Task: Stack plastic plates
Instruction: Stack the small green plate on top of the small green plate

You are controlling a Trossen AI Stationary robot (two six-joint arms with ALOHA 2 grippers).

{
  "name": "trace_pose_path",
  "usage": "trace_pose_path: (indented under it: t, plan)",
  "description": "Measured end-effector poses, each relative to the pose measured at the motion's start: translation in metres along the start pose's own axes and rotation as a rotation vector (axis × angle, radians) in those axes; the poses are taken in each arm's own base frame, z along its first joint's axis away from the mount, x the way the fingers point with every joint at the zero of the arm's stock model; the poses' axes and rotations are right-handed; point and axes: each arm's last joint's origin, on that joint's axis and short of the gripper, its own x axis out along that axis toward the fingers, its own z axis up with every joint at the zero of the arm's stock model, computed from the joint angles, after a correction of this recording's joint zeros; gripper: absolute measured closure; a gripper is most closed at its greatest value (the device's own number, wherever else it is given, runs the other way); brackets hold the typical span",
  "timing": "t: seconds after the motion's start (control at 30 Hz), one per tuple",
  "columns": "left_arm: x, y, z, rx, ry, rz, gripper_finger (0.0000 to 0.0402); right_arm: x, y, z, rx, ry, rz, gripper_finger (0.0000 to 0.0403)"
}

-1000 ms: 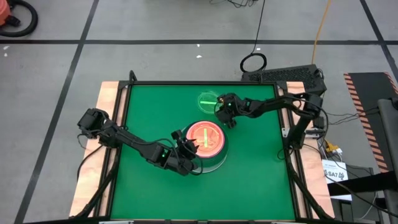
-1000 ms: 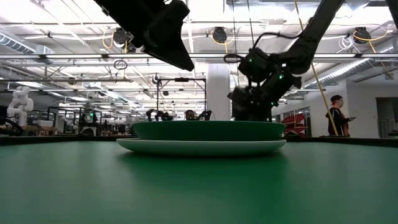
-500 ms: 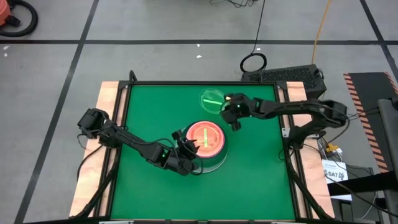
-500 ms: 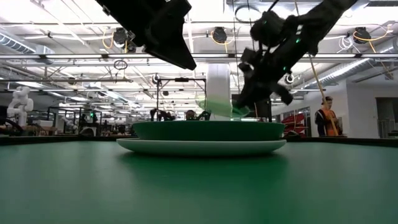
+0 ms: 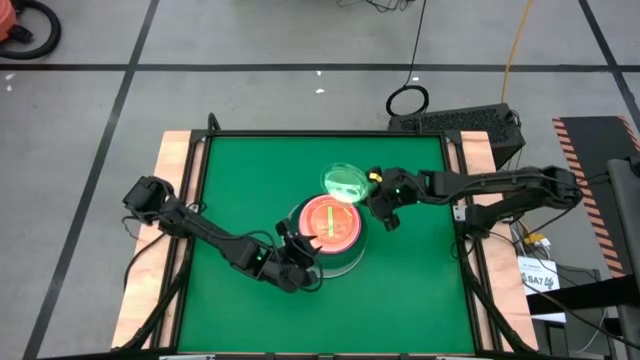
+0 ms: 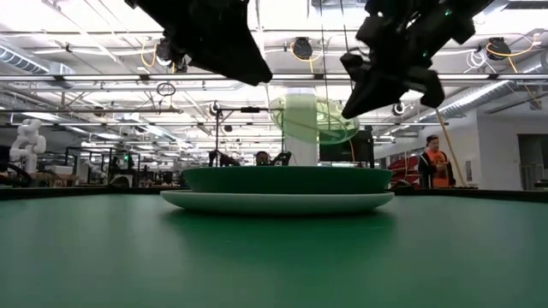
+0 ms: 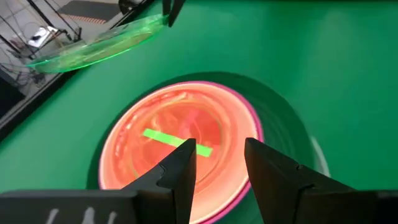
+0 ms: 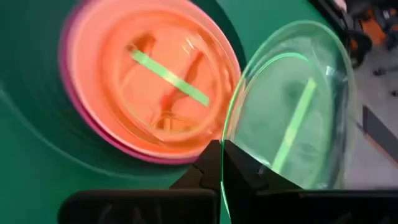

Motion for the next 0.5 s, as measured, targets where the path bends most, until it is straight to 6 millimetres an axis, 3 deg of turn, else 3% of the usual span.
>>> trace_pose_path:
  t: [0.23,0.5]
  plan:
    - [-0.002,-0.001,0.007,-0.113,-0.023,0.008,0.0257,-0.009,0.019,0.014,-0.028,-0.005,0.026,0.0403]
    - [-0.016,-0.005,0.046,-0.088,-0.067,-0.008,0.0257,-0.020,0.035,0.023,-0.004,-0.033,0.079,0.0403]
